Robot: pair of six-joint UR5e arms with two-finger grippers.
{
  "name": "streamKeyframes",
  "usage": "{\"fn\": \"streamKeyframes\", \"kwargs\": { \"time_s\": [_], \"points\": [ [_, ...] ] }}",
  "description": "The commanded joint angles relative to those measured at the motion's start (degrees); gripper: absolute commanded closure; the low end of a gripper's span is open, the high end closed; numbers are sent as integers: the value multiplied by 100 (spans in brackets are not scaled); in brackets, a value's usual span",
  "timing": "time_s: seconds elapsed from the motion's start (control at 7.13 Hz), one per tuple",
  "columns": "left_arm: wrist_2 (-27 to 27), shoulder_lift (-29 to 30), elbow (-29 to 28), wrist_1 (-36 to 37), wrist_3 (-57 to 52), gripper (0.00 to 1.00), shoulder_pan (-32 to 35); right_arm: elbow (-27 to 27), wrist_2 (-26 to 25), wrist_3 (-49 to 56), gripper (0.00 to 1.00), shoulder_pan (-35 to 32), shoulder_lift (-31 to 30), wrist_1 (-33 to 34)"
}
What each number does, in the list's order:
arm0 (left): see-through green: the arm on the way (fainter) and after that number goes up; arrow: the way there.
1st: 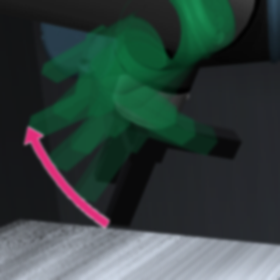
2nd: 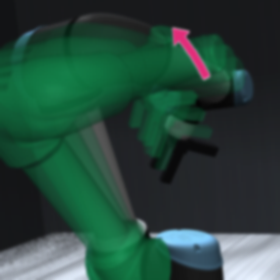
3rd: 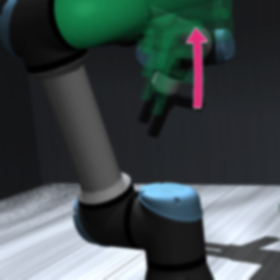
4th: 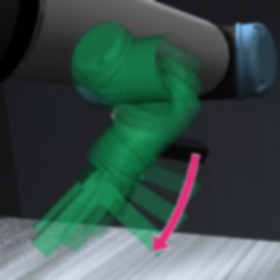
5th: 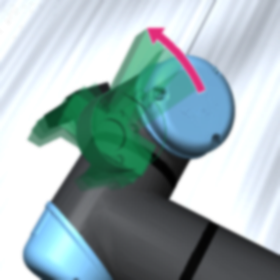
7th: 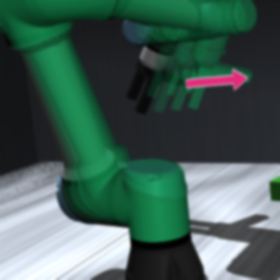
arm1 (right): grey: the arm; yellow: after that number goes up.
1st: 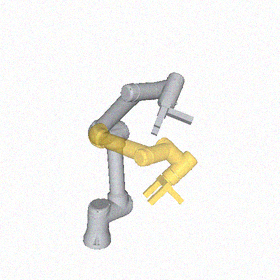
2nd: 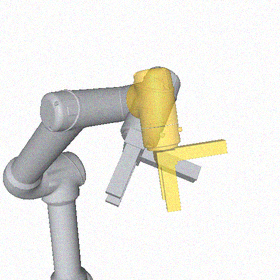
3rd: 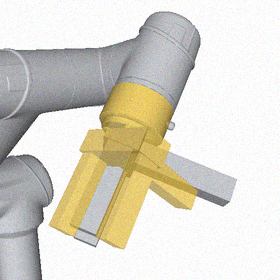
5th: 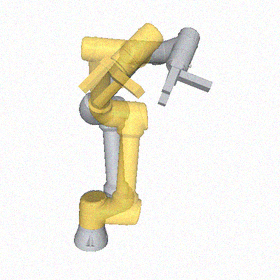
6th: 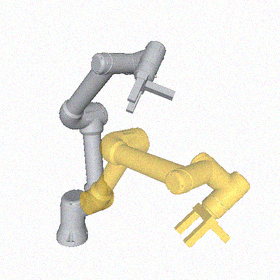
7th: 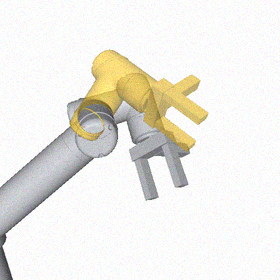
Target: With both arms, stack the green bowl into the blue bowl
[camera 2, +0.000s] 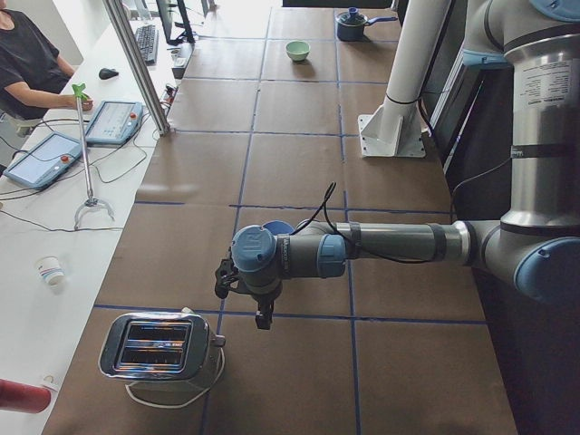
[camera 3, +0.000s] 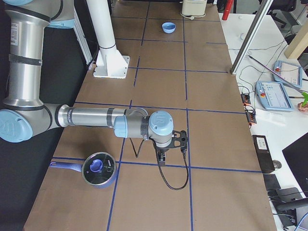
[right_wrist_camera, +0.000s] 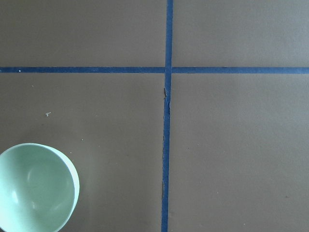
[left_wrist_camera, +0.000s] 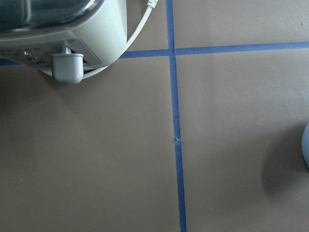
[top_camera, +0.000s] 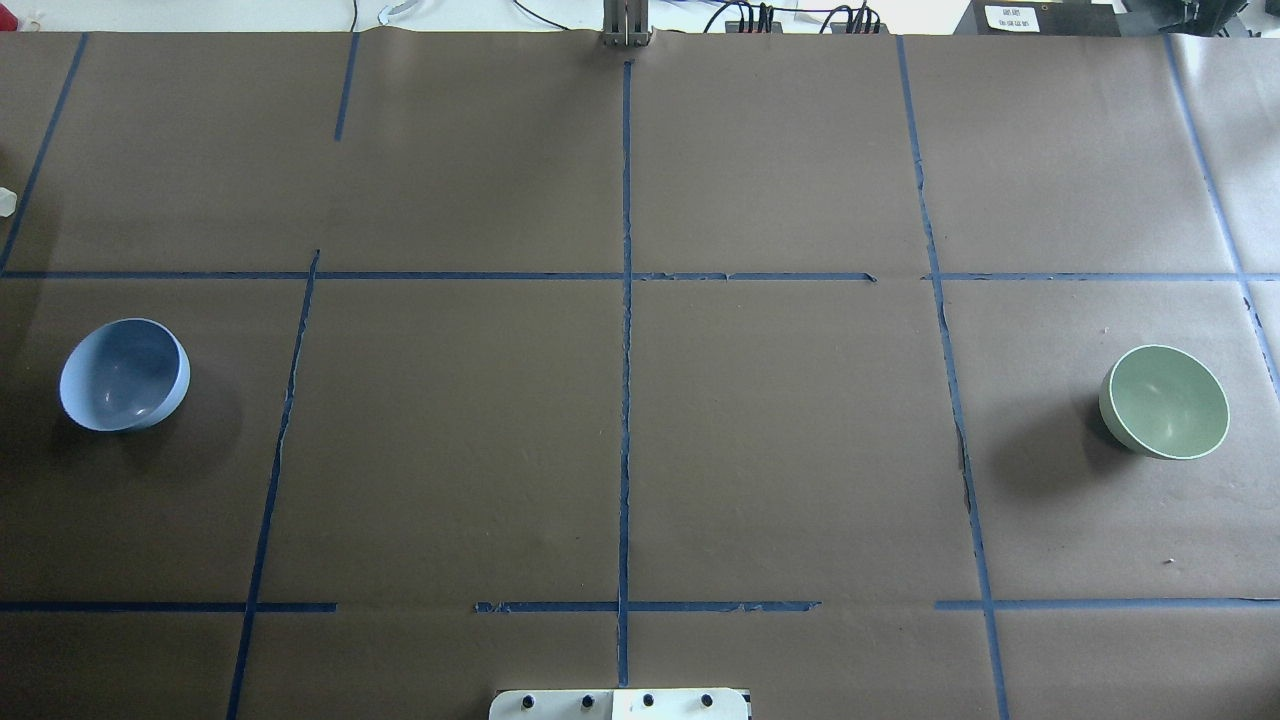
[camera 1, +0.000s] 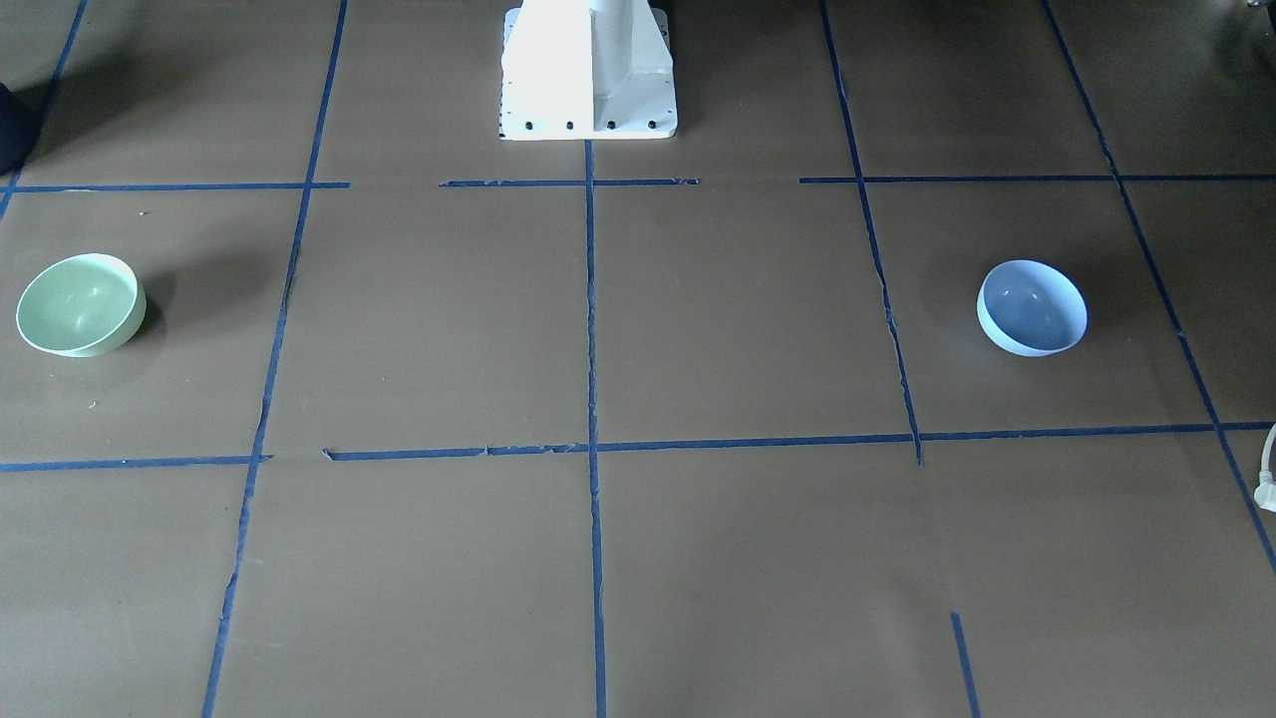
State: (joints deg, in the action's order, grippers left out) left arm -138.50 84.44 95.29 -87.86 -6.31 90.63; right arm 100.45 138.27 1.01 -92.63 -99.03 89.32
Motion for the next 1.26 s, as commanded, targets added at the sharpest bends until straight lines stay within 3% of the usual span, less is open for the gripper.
{"fn": "streamKeyframes", "kwargs": {
  "time_s": [0.0,0.14,0.28,0.7,0.98,1.12],
  "points": [
    [-27,20,51,-12,7,0,-2,70,7,-13,0,0,15,-3],
    [-62,64,112,-134,207,0,-19,88,16,-22,0,8,41,-3],
    [-63,64,174,-866,1166,0,-376,89,16,-22,0,8,50,-3],
    [138,-15,-123,-3704,4753,1,-2054,115,7,-22,0,8,42,-3],
    [953,11,-527,-4684,5838,1,-2828,115,7,-22,0,8,42,-3],
    [1096,38,-529,-4783,6139,1,-3075,115,16,-22,0,8,33,-3]
  ]
}}
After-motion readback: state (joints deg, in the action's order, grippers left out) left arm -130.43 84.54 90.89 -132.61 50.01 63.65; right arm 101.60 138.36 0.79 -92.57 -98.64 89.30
